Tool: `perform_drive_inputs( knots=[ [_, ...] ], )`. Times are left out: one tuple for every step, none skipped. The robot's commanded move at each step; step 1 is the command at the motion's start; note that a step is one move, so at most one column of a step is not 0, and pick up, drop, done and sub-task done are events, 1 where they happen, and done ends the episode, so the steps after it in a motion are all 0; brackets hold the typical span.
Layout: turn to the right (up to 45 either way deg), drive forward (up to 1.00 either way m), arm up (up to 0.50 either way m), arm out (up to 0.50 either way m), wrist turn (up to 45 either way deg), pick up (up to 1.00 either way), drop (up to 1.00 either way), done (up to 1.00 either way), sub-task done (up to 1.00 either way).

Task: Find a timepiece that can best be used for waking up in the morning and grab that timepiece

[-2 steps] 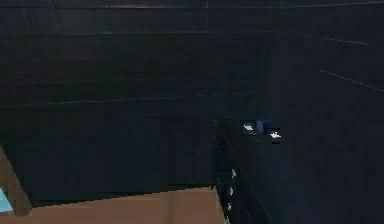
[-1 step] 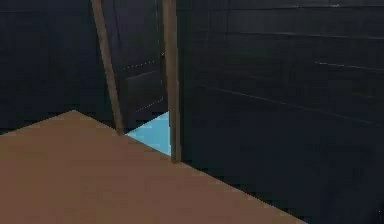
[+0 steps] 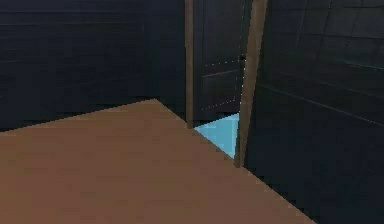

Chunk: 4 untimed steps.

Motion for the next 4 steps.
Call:
perform_drive_inputs(
  knots=[
    [-3.0, 0.00, 0.00, 0.00, 0.0, 0.00, 0.00, 0.00, 0.00],
    [45.0, 0.00, 0.00, 0.00, 0.0, 0.00, 0.00, 0.00, 0.00],
    [15.0, 0.00, 0.00, 0.00, 0.0, 0.00, 0.00, 0.00, 0.00],
    [0.0, 0.90, 0.00, 0.00, 0.0, 0.00, 0.00, 0.00, 0.00]
  ],
)
